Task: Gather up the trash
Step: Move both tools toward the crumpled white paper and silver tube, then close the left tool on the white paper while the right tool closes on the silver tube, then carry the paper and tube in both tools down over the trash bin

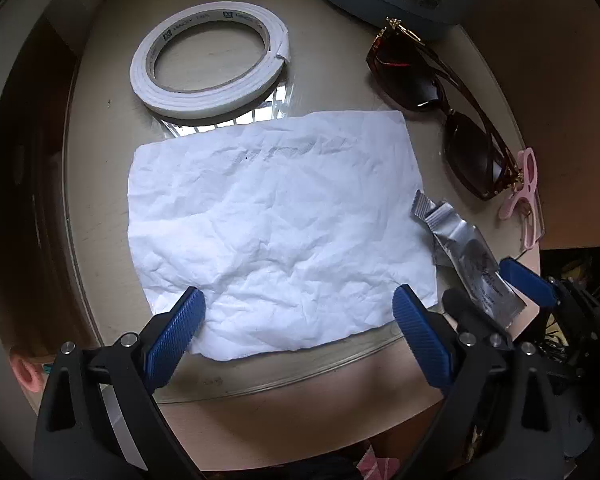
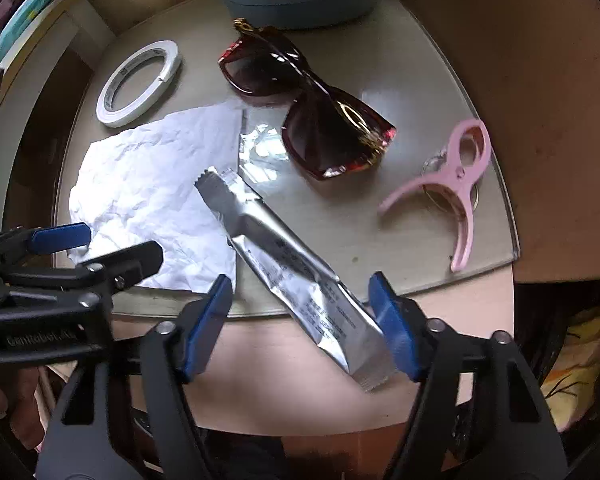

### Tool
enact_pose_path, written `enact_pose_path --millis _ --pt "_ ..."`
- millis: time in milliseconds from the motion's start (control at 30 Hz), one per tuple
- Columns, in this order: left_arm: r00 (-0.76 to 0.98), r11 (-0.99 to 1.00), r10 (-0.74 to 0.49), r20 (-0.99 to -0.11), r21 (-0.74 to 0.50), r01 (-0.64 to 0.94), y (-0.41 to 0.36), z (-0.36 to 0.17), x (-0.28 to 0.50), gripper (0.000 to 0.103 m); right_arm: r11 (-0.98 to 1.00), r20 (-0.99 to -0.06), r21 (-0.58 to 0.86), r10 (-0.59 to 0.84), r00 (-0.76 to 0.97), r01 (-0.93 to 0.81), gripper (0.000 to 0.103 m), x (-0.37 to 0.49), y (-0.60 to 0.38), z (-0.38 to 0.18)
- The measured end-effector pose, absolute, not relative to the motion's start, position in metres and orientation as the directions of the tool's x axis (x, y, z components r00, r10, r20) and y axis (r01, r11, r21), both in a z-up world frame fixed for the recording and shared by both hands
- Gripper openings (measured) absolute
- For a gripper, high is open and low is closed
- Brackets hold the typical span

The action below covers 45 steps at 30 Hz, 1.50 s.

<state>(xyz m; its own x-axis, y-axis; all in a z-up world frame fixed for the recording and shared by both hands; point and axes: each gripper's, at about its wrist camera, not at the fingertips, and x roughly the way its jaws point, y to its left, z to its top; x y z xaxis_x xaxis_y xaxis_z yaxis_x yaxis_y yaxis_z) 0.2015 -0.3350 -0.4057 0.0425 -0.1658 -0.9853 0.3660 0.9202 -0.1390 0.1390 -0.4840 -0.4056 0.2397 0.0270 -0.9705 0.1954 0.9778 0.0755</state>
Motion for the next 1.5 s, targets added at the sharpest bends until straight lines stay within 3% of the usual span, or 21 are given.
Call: enact_pose_path --millis 100,167,300,367,500,633,700,1500 --pt "0.042 0.925 -0.151 -0.988 -0.126 0.359 -0.338 -0.406 0.202 0.091 0.979 -0.971 0.053 0.005 0.239 0.196 0.044 0.144 -0.482 -0.405" --pt "0.064 0.927 -0.112 -0.992 -0.082 0.365 -0.348 -0.404 0.200 0.077 0.978 -0.971 0.055 0.005 0.240 0.203 0.036 0.145 -0.483 -0.404" --pt "0.085 0.930 -0.079 -0.993 -0.042 0.365 -0.347 -0.401 0.201 0.066 0.974 -0.967 0.056 -0.001 0.253 0.219 0.027 0.142 -0.483 -0.403" --pt "0.091 0.933 -0.075 -0.993 -0.038 0.359 -0.342 -0.399 0.200 0.057 0.973 -0.965 0.059 -0.002 0.262 0.225 0.013 0.139 -0.481 -0.401" --pt "0.104 0.934 -0.074 -0.992 -0.032 0.356 -0.332 -0.394 0.202 0.041 0.968 -0.965 0.079 0.014 0.264 0.239 0.010 0.136 -0.478 -0.400" --pt "0.089 0.930 -0.113 -0.990 -0.074 0.360 -0.323 -0.389 0.212 0.006 0.966 -0.962 0.087 0.018 0.273 0.243 0.009 0.134 -0.475 -0.397" --pt "0.080 0.924 -0.136 -0.988 -0.097 0.369 -0.322 -0.390 0.214 0.000 0.965 -0.961 0.090 0.019 0.277 0.245 0.009 0.134 -0.478 -0.393" --pt "0.149 0.906 -0.277 -0.949 -0.207 0.370 -0.307 -0.326 0.200 0.000 0.947 -0.941 0.120 0.013 0.339 0.297 0.009 0.108 -0.479 -0.340"
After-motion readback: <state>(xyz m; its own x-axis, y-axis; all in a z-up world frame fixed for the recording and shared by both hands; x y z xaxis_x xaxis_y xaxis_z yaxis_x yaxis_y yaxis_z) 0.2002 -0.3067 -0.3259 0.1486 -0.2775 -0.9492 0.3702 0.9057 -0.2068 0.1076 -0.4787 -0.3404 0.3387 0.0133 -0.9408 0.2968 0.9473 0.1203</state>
